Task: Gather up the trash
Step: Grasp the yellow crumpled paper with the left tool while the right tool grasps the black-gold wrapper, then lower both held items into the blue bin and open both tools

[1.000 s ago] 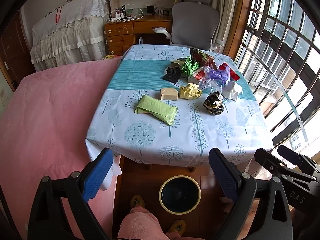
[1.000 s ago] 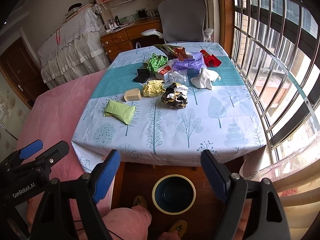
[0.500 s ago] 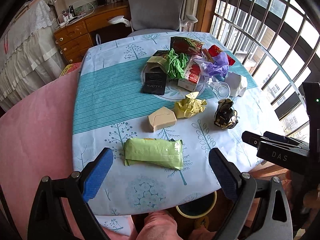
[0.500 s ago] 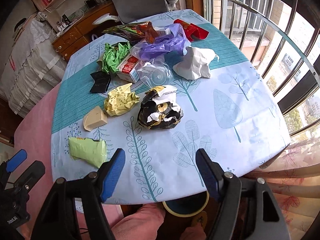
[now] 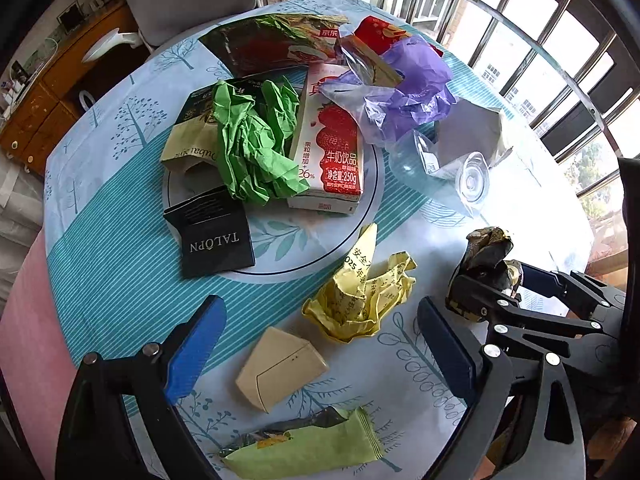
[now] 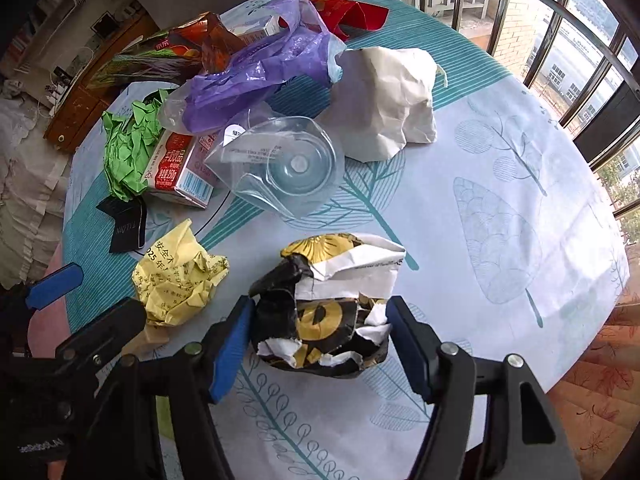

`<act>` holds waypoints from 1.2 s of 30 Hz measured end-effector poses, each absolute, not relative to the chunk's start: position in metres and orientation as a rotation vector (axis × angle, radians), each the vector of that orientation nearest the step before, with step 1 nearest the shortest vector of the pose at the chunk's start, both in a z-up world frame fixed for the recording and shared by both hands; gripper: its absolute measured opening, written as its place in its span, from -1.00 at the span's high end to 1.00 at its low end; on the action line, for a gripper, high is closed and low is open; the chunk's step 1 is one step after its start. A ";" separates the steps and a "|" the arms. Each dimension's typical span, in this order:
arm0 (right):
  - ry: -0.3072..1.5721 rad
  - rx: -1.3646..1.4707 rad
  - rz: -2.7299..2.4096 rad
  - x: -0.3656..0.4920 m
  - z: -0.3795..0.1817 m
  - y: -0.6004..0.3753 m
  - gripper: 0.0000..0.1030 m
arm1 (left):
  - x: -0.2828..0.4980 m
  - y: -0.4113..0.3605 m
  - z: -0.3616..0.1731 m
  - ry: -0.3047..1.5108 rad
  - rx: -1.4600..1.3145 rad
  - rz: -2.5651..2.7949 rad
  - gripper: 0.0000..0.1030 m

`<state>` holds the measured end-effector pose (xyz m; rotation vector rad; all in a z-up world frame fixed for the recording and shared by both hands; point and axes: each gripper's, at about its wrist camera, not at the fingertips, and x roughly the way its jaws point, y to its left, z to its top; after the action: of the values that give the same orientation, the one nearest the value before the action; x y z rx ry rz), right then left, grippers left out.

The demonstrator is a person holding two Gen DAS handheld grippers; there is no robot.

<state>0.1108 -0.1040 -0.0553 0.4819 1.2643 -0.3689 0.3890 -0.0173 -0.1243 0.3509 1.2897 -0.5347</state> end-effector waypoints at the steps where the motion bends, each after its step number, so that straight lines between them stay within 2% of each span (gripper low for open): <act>1: 1.263 0.491 -0.370 0.108 -0.055 -0.108 -0.18 | 0.393 -0.022 -0.131 1.311 0.359 -0.547 -0.68; 7: 1.266 0.502 -0.360 0.099 -0.048 -0.117 -0.11 | 0.405 -0.037 -0.167 1.452 0.348 -0.614 -0.41; 8: 1.267 0.495 -0.360 0.098 -0.047 -0.117 -0.10 | 0.405 -0.039 -0.170 1.464 0.338 -0.629 -0.23; 9: 1.269 0.488 -0.360 0.099 -0.047 -0.115 -0.10 | 0.404 -0.042 -0.173 1.479 0.349 -0.631 0.08; 12: 1.264 0.476 -0.351 0.094 -0.041 -0.113 -0.08 | 0.392 -0.052 -0.174 1.448 0.415 -0.636 0.16; 18: 1.238 0.444 -0.334 0.085 -0.020 -0.110 -0.07 | 0.368 -0.061 -0.164 1.427 0.386 -0.653 0.26; 36: 1.098 0.352 -0.128 0.030 0.053 -0.099 -0.07 | 0.267 -0.016 -0.030 1.179 0.272 -0.548 0.26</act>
<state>0.0296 -0.0993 0.0532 0.3518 1.0978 -0.1276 0.2668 -0.0164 -0.0302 0.2715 1.1793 -0.5484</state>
